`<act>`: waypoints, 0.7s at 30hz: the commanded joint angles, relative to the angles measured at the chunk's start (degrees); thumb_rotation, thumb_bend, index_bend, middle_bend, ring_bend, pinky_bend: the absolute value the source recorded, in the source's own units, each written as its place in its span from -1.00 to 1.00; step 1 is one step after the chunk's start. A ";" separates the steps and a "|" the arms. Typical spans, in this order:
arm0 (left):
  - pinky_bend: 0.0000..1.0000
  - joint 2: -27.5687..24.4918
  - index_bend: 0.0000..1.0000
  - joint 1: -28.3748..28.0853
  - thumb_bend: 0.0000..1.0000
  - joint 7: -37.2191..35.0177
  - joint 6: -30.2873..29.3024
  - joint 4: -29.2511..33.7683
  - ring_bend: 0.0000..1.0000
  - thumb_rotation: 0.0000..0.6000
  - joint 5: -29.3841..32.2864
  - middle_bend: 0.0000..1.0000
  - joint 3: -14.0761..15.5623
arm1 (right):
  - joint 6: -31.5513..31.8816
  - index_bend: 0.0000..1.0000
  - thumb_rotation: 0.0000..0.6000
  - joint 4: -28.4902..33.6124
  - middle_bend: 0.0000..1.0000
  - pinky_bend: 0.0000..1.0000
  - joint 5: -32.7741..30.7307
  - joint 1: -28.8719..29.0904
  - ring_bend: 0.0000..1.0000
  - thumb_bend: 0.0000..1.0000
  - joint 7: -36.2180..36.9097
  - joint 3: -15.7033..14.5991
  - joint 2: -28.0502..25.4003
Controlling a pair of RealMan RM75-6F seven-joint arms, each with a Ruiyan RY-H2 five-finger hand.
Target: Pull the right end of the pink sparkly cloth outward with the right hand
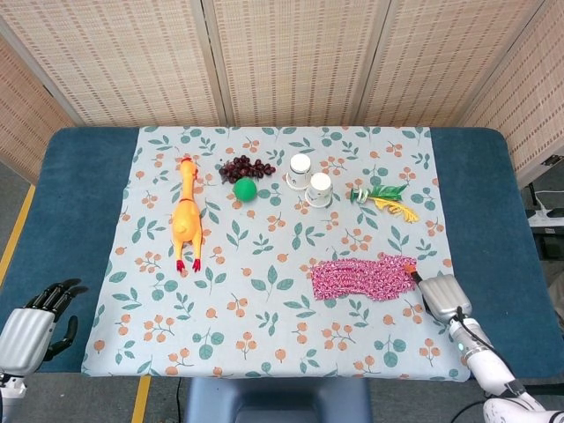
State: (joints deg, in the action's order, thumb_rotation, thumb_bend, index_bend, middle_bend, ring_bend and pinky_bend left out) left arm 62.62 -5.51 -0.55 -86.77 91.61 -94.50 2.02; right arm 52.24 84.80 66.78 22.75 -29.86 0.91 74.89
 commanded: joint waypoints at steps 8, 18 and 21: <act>-0.17 0.13 -0.52 0.02 0.19 -0.23 -0.14 -0.22 -0.59 1.00 -0.10 -0.64 -0.04 | -1.28 -0.90 1.00 -0.64 0.61 0.88 -1.82 1.34 0.63 1.00 -0.96 -0.89 0.75; -0.17 0.20 -0.52 -0.08 0.19 -0.40 0.04 -0.36 -0.59 1.00 0.03 -0.64 -0.11 | -0.93 -0.71 1.00 -0.19 0.61 0.88 -4.14 1.65 0.63 1.00 -2.78 -2.08 -0.05; -0.17 0.22 -0.52 -0.10 0.19 -0.47 0.07 -0.39 -0.59 1.00 0.07 -0.64 -0.14 | -0.95 -0.65 1.00 0.40 0.61 0.88 -4.75 1.68 0.63 1.00 -3.19 -2.56 -0.59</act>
State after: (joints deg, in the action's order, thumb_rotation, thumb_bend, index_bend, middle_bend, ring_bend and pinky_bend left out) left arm 62.84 -5.61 -1.02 -86.69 91.21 -94.43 1.88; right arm 51.29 85.09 62.11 24.41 -32.96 -1.54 74.41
